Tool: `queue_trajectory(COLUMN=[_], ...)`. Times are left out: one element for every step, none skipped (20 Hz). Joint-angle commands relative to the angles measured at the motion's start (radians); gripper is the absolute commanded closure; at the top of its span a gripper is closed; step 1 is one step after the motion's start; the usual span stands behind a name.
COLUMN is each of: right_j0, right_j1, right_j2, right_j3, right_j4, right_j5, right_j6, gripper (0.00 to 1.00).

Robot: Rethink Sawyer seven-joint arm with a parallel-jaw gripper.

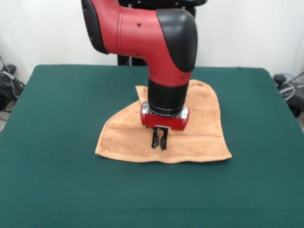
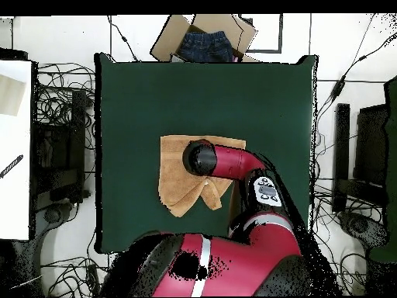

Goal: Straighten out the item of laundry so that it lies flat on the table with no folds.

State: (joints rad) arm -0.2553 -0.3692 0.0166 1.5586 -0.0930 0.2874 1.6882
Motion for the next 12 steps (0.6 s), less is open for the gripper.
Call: queue_trajectory(right_j0=[0.033, 0.037, 0.038, 0.04, 0.043, 0.047, 0.052, 0.056, 0.058, 0.058, 0.057, 0.053], right_j1=[0.1, 0.114, 0.127, 0.14, 0.147, 0.144, 0.141, 0.127, 0.114, 0.106, 0.099, 0.098], right_j2=[0.103, 0.101, 0.101, 0.102, 0.101, 0.098, 0.095, 0.092, 0.09, 0.09, 0.091, 0.095], right_j3=[-0.15, -0.175, -0.2, -0.225, -0.245, -0.254, -0.264, -0.261, -0.26, -0.265, -0.269, -0.277], right_j4=[0.002, 0.003, 0.005, 0.007, 0.008, 0.012, 0.015, 0.017, 0.018, 0.017, 0.016, 0.015], right_j5=[0.148, 0.164, 0.186, 0.208, 0.234, 0.266, 0.299, 0.332, 0.365, 0.391, 0.418, 0.432], right_j6=[0.021, 0.021, 0.018, 0.015, 0.015, 0.023, 0.031, 0.041, 0.047, 0.045, 0.044, 0.037], gripper=[1.0, 1.0, 1.0, 1.0, 1.0, 1.0, 1.0, 1.0, 1.0, 1.0, 1.0, 1.0])
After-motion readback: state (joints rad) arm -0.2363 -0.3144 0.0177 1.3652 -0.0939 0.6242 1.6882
